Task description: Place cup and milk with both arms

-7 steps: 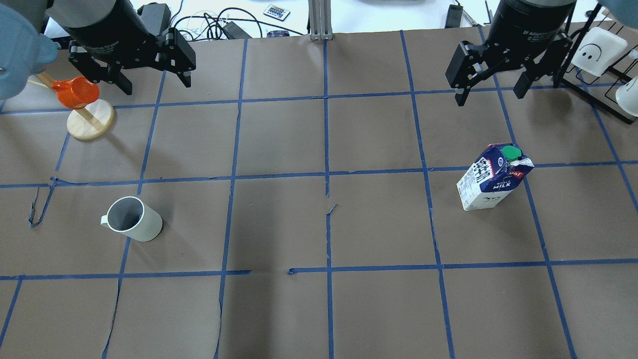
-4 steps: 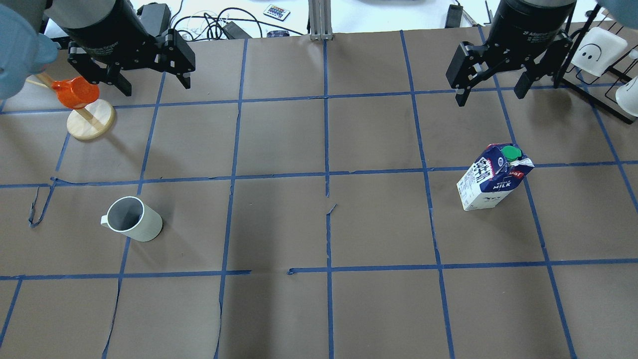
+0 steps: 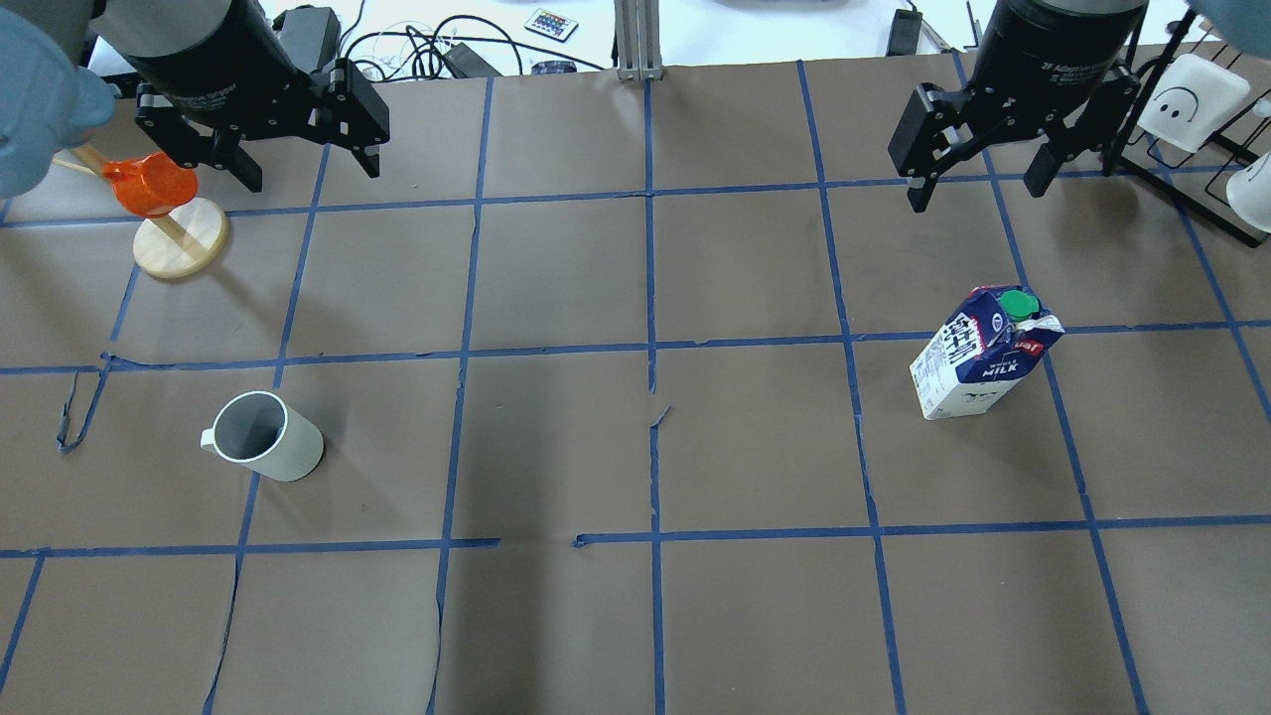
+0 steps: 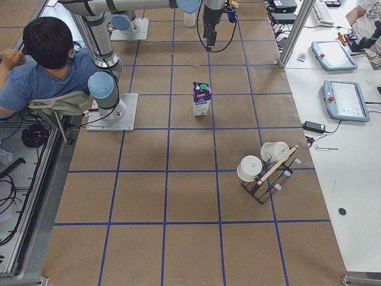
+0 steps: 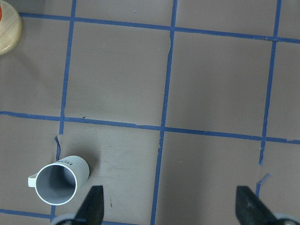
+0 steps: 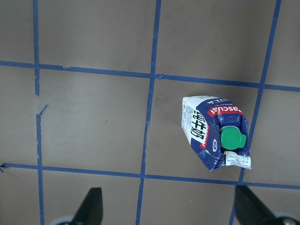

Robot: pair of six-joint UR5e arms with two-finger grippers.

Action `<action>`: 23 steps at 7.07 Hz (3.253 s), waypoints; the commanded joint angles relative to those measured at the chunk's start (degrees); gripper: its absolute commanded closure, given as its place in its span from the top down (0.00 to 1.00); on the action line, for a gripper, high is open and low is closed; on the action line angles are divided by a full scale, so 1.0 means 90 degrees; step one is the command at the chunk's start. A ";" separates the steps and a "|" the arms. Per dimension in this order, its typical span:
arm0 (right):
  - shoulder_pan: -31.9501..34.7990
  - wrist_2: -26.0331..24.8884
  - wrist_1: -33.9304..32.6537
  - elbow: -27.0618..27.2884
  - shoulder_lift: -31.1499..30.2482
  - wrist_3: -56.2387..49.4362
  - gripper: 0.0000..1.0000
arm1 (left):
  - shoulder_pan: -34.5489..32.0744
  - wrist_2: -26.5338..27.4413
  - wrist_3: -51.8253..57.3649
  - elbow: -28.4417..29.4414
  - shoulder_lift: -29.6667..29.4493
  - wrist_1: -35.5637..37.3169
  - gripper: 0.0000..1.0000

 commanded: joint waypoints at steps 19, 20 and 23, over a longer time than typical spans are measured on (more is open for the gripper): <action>-0.0010 -0.0096 -0.0082 0.0081 0.0049 0.0004 1.00 | 0.0389 0.0037 0.0849 -0.0788 0.0073 -0.0010 1.00; -0.0010 -0.0106 -0.0101 0.0081 0.0049 0.0004 1.00 | 0.0777 0.0027 0.1072 -0.1274 0.0063 0.0010 1.00; -0.0117 -0.0116 -0.0024 0.0178 0.0127 -0.0083 1.00 | 0.1464 0.0037 0.2000 -0.2660 -0.0403 0.1437 1.00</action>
